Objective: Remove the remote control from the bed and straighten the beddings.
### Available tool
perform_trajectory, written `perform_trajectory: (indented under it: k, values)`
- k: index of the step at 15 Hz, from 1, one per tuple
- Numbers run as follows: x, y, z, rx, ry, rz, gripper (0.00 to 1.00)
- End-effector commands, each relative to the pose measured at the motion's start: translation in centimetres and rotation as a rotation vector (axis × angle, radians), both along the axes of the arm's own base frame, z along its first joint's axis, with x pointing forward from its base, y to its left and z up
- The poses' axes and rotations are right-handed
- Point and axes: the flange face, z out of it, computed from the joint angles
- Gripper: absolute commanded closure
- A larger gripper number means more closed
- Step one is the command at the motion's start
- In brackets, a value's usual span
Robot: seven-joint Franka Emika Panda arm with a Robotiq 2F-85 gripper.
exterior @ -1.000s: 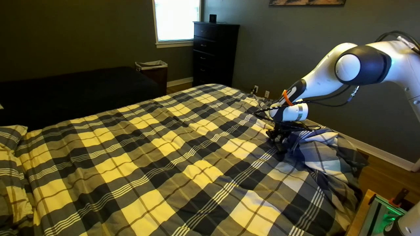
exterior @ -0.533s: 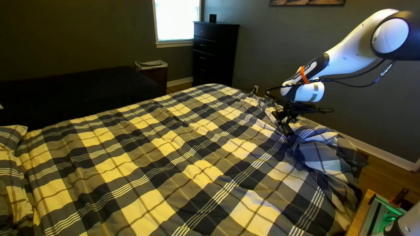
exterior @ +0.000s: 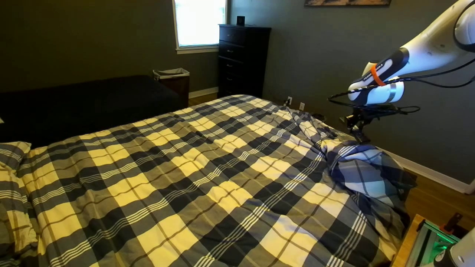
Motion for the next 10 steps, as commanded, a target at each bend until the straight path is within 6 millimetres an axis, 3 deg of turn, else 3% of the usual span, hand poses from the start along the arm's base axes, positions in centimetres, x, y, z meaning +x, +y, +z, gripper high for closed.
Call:
perform_trajectory:
  k: [1, 6, 10]
  values:
    - [-4.6, -4.1, 1.0, -0.106, 0.121, -0.072, 0.72]
    - [-8.5, -8.4, -0.3, -0.165, 0.225, -0.096, 0.72]
    - [-7.8, -6.6, -0.7, -0.096, 0.146, 0.014, 0.72]
